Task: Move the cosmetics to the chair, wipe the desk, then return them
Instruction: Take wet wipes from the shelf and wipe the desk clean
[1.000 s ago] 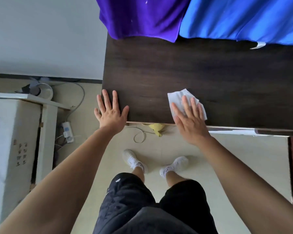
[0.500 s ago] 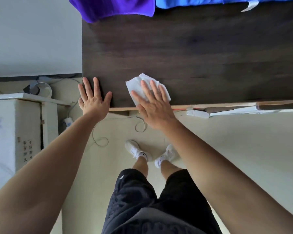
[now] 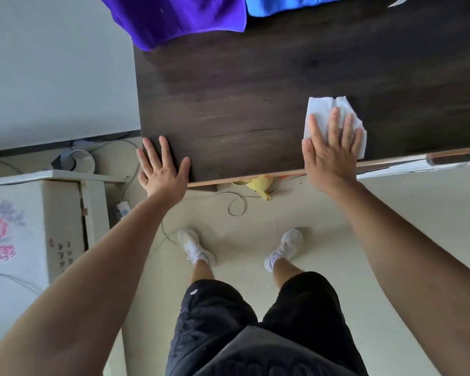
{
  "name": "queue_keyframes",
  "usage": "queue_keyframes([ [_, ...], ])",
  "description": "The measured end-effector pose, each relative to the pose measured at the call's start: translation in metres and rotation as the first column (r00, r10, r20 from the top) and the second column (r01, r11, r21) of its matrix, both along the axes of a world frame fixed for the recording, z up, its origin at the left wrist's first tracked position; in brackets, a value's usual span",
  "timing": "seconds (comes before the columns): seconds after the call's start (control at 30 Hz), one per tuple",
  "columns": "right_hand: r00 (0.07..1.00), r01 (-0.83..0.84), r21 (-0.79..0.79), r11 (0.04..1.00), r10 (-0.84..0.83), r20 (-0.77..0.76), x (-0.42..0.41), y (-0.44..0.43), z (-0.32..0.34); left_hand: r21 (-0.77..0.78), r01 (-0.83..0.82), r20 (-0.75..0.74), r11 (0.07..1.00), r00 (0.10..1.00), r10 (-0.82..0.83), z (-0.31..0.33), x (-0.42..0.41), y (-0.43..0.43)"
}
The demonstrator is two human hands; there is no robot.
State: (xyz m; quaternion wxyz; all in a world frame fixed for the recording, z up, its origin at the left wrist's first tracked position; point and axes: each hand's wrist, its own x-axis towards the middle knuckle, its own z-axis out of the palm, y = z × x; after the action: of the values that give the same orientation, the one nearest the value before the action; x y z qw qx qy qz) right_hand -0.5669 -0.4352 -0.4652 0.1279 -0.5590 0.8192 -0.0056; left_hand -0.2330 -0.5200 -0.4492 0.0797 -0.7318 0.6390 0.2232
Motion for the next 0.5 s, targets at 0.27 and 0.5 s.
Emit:
queue_keyframes([
  [0.27, 0.966, -0.254, -0.046, 0.966, 0.256, 0.042, 0.160, -0.015, 0.005, -0.085, 0.271, -0.267, 0.959, 0.921, -0.284, 0.010, 0.058, -0.010],
  [0.5, 0.945, -0.315, 0.018, 0.949, 0.311, 0.102, 0.271, -0.038, 0.012, -0.113, 0.457, -0.265, 0.883, 0.842, -0.469, 0.011, 0.112, -0.057],
])
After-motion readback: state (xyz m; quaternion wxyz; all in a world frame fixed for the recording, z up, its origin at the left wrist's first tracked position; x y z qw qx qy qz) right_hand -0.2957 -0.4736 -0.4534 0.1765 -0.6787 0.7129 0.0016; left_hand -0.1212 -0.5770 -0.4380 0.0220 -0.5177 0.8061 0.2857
